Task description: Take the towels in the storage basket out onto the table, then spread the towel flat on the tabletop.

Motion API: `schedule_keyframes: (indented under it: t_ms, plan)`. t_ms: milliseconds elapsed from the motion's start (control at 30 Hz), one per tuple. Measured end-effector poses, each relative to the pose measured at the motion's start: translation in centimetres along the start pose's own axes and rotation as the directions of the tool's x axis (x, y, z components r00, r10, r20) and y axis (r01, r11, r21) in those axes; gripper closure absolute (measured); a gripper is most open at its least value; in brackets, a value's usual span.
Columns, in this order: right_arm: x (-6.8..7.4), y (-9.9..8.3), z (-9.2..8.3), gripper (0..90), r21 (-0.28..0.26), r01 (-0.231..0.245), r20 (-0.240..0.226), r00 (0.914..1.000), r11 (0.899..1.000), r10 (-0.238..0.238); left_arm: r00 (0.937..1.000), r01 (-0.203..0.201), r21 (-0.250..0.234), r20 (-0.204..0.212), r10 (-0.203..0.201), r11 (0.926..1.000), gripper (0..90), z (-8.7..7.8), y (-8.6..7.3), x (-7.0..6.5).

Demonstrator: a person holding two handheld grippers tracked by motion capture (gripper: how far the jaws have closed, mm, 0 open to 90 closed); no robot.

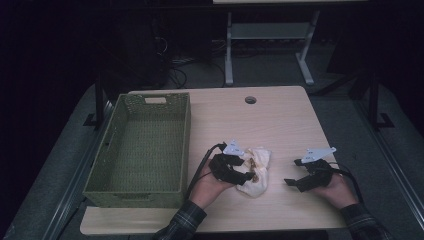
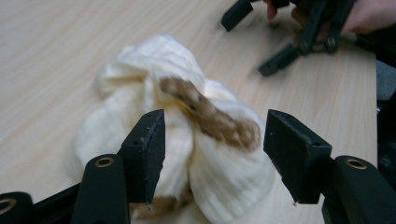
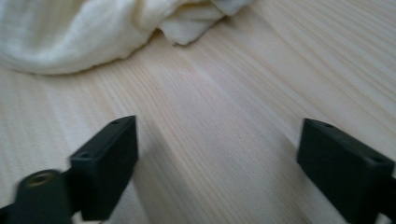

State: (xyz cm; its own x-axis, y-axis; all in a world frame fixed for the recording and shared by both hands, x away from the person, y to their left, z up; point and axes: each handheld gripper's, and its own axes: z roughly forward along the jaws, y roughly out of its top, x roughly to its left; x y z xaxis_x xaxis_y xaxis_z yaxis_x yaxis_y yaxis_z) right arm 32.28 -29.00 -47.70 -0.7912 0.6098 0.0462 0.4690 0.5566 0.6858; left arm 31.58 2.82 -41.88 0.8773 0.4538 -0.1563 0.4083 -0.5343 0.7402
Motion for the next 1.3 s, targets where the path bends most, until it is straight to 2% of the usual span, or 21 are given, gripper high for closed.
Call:
schedule_keyframes:
  t_ms: [167, 200, 233, 267, 300, 333, 367, 400, 467, 533, 600, 700, 800, 900, 1000, 1033, 1067, 1100, 1133, 1200, 1300]
  plan:
    - [0.1, 0.5, -0.2, 16.1, -0.019, -0.003, -0.010, 0.9999, 1.000, 0.002, 1.0000, 0.007, 0.006, 0.005, -0.007, 1.0000, 42.7, -0.1, -1.0, -0.6]
    - [0.1, 1.0, -0.2, 21.4, -0.034, 0.015, -0.021, 0.9997, 0.999, -0.016, 0.9999, 0.011, 0.010, 0.010, -0.011, 0.9999, 43.8, -0.1, -1.5, -0.9]
    - [0.1, 1.0, -0.2, 21.4, -0.034, 0.015, -0.021, 0.9997, 0.999, -0.016, 0.9999, 0.011, 0.010, 0.010, -0.011, 0.9999, 44.2, -0.1, -1.5, -0.9]
    - [0.2, 1.5, -0.1, 28.3, -0.041, 0.018, -0.038, 0.9991, 0.999, -0.019, 0.9998, 0.014, 0.020, 0.017, -0.014, 0.9997, 44.6, 0.2, -1.9, -1.2]
    - [0.2, 1.5, -0.1, 28.3, -0.041, 0.018, -0.038, 0.9991, 0.999, -0.019, 0.9998, 0.014, 0.020, 0.017, -0.014, 0.9997, 45.2, 0.2, -1.9, -1.2]
    - [0.2, 2.1, 0.0, 35.2, -0.064, 0.031, -0.050, 0.9982, 0.997, -0.034, 0.9995, 0.009, 0.038, 0.029, -0.010, 0.9992, 45.8, 0.5, -2.3, -1.6]
    - [0.2, 2.1, 0.0, 35.2, -0.064, 0.031, -0.050, 0.9982, 0.997, -0.034, 0.9995, 0.009, 0.038, 0.029, -0.010, 0.9992, 46.4, 0.5, -2.3, -1.6]
    - [0.2, 2.4, 0.0, 38.7, -0.075, 0.025, -0.061, 0.9977, 0.997, -0.030, 0.9995, 0.003, 0.044, 0.031, -0.004, 0.9990, 46.4, 0.8, -2.3, -1.7]
    - [0.2, 3.2, 0.0, 46.6, -0.114, 0.042, -0.079, 0.9956, 0.993, -0.051, 0.9995, -0.013, 0.061, 0.030, 0.012, 0.9981, 47.2, 1.3, -2.4, -1.9]
    - [0.2, 3.4, 0.0, 48.6, -0.125, 0.043, -0.083, 0.9951, 0.991, -0.054, 0.9993, -0.007, 0.066, 0.036, 0.005, 0.9978, 47.5, 1.6, -2.4, -2.0]
    - [0.0, 4.1, 0.1, 51.8, -0.147, 0.039, -0.102, 0.9933, 0.988, -0.054, 0.9992, -0.027, 0.088, 0.031, 0.025, 0.9958, 48.5, 2.1, -2.6, -2.1]
    - [-0.1, 4.5, 0.5, 54.0, -0.147, 0.028, -0.113, 0.9926, 0.989, -0.045, 0.9993, -0.032, 0.093, 0.022, 0.030, 0.9952, 49.9, 2.4, -2.6, -2.1]
    - [-0.4, 5.1, 1.2, 56.0, -0.150, 0.025, -0.125, 0.9912, 0.988, -0.044, 0.9986, -0.053, 0.116, 0.009, 0.052, 0.9918, 55.2, 2.8, -2.6, -1.8]
    - [-0.5, 5.6, 2.0, 59.0, -0.139, 0.023, -0.141, 0.9890, 0.990, -0.043, 0.9991, -0.042, 0.117, 0.001, 0.042, 0.9922, 61.3, 3.1, -2.7, -1.9]
    - [-0.5, 5.8, 2.6, 63.2, -0.135, 0.022, -0.151, 0.9876, 0.991, -0.042, 0.9983, -0.058, 0.143, 0.005, 0.058, 0.9880, 65.6, 3.3, -2.7, -1.8]
    - [-0.5, 5.9, 2.9, 66.6, -0.127, 0.022, -0.158, 0.9866, 0.992, -0.042, 0.9984, -0.056, 0.141, 0.004, 0.056, 0.9884, 70.2, 3.4, -2.6, -1.9]
    - [-0.5, 6.1, 3.3, 75.1, -0.115, 0.026, -0.163, 0.9855, 0.993, -0.045, 0.9983, -0.058, 0.134, 0.010, 0.057, 0.9893, 78.2, 3.2, -2.5, -1.8]
    - [-0.5, 6.1, 3.3, 75.1, -0.115, 0.026, -0.163, 0.9855, 0.993, -0.045, 0.9983, -0.058, 0.134, 0.010, 0.057, 0.9893, 80.5, 3.2, -2.5, -1.8]
    - [-0.6, 6.2, 3.3, 83.2, -0.118, 0.021, -0.167, 0.9851, 0.993, -0.041, 0.9989, -0.045, 0.111, 0.018, 0.043, 0.9928, 83.6, 2.8, -2.2, -1.9]
    - [-0.7, 6.2, 3.2, 85.0, -0.120, 0.018, -0.170, 0.9846, 0.993, -0.038, 0.9983, -0.055, 0.109, 0.022, 0.053, 0.9925, 84.8, 2.6, -2.1, -1.8]
    - [-0.9, 6.2, 2.5, 86.6, -0.128, 0.017, -0.162, 0.9861, 0.992, -0.038, 0.9987, -0.049, 0.070, 0.018, 0.048, 0.9963, 86.2, 1.8, -1.7, -1.7]
